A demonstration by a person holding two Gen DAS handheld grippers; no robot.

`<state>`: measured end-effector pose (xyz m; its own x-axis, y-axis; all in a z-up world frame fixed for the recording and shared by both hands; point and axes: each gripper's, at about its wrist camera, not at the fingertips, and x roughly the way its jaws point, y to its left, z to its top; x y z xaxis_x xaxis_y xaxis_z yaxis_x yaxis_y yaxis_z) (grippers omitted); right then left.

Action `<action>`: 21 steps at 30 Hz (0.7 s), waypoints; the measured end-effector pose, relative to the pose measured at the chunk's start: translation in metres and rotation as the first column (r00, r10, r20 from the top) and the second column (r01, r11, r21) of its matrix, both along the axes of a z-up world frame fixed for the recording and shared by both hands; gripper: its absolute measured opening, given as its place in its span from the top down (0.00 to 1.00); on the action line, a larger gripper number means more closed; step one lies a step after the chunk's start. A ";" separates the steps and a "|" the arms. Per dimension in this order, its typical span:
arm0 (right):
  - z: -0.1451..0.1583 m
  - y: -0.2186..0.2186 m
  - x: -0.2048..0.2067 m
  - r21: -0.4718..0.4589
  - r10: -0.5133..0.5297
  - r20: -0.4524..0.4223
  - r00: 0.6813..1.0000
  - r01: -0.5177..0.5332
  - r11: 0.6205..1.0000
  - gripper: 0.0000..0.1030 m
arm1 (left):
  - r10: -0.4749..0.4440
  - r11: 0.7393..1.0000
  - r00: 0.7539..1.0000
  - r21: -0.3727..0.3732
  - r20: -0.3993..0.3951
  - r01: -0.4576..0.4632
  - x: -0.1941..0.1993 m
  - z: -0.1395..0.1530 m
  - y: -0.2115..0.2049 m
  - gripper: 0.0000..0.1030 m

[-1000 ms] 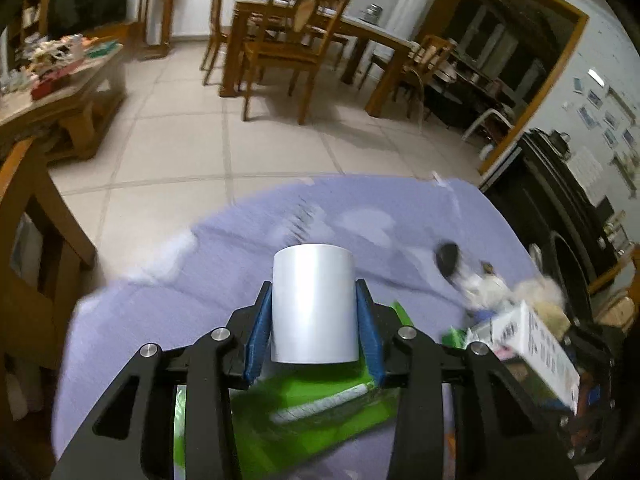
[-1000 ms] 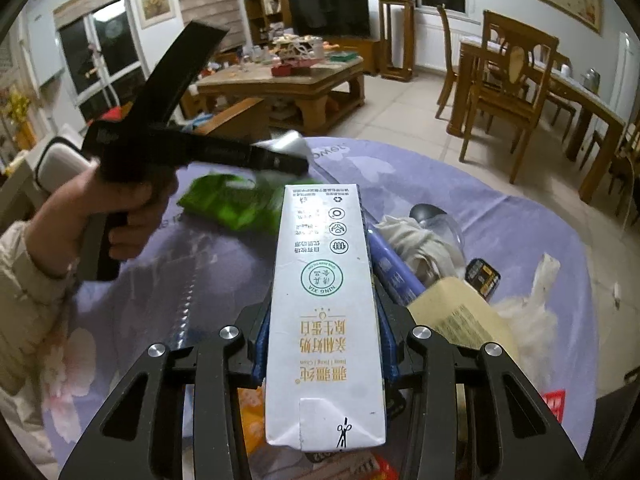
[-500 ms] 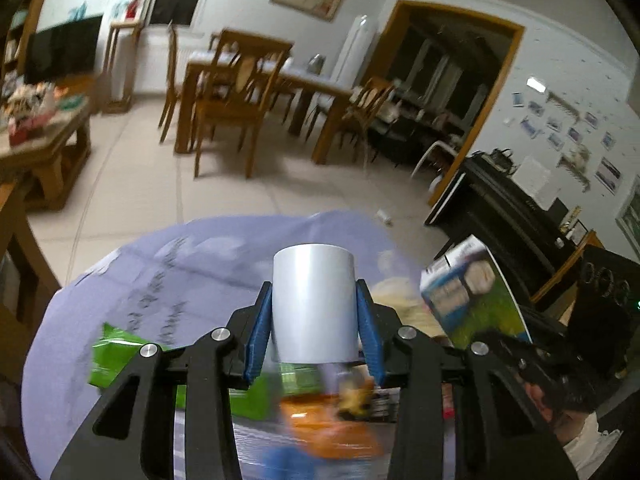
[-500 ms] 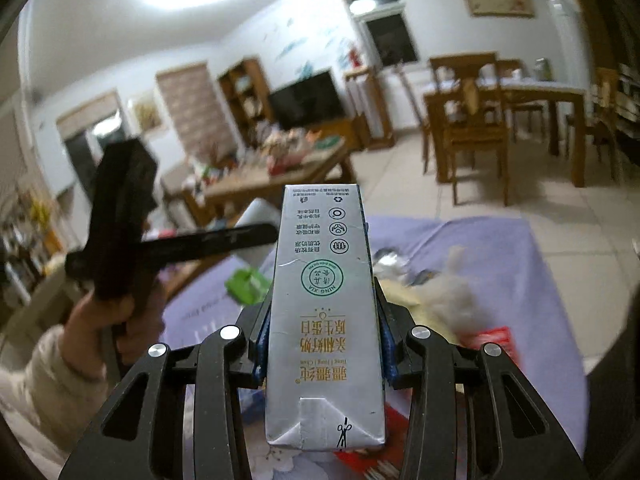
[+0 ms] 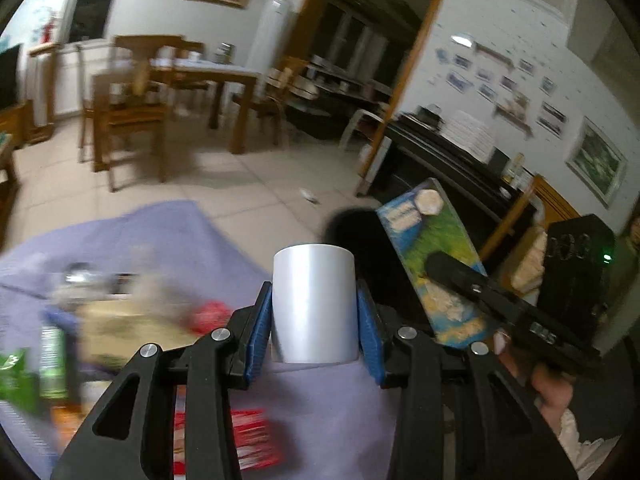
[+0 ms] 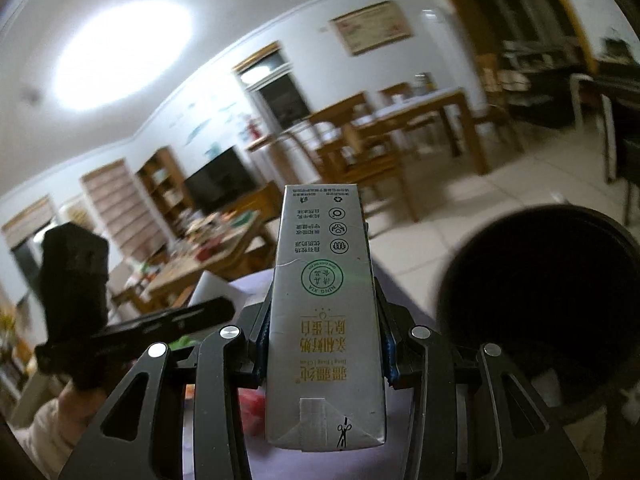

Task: Collect trash
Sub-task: 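Carry the cup and carton to the bin and release both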

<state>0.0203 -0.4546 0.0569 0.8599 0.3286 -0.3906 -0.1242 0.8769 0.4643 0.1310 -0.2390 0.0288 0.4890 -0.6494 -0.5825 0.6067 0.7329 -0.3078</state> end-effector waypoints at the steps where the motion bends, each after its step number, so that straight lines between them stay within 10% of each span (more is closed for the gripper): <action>1: -0.005 -0.011 -0.003 0.004 -0.023 -0.008 1.000 0.023 1.000 0.60 | -0.019 1.000 1.000 0.000 -0.006 0.019 0.000 -0.003 -0.014 0.61; 18: -0.101 -0.153 0.000 0.070 -0.218 -0.159 0.963 0.232 0.970 0.58 | -0.114 0.990 0.986 0.071 -0.118 0.123 0.032 -0.062 -0.153 0.60; 21: -0.105 -0.155 -0.001 0.072 -0.238 -0.162 0.958 0.252 0.965 0.40 | -0.116 0.987 0.986 0.098 -0.122 0.128 0.033 -0.063 -0.152 0.52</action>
